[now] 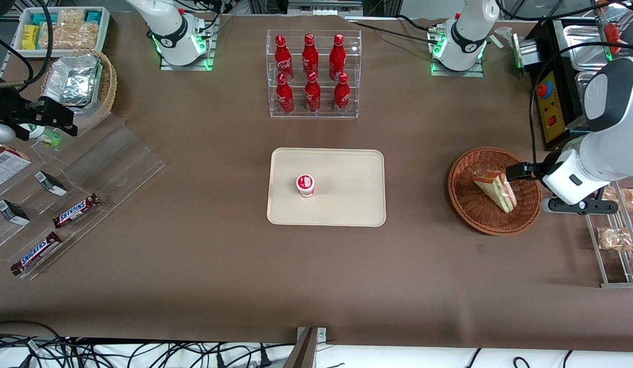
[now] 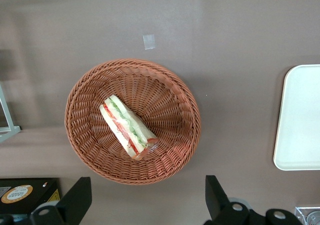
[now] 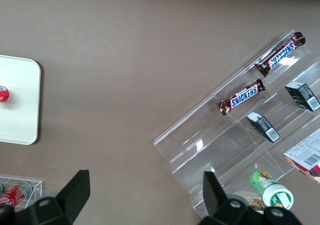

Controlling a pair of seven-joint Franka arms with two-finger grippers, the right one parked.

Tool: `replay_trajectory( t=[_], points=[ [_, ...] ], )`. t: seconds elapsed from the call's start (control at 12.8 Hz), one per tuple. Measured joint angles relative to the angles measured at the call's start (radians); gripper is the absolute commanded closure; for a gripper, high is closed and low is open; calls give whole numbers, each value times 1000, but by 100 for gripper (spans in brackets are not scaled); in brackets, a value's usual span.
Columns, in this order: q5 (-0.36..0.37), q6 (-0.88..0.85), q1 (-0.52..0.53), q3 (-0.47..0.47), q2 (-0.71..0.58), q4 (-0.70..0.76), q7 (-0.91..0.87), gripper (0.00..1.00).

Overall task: Place sandwich from basket to tray
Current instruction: 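Move the left gripper over the wrapped sandwich in the wicker basket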

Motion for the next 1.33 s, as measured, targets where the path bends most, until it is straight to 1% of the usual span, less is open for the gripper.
replay_trajectory(
  t=[0.55,0.86,1.18,1.33],
  points=[
    [-2,-2,0,0,12,3,3,0],
    [-2,-5,14,12,17,3,-40,0],
    [-1,-5,8,8,31,3,-149,0],
    [-1,12,5,5,46,3,-282,0]
  ],
)
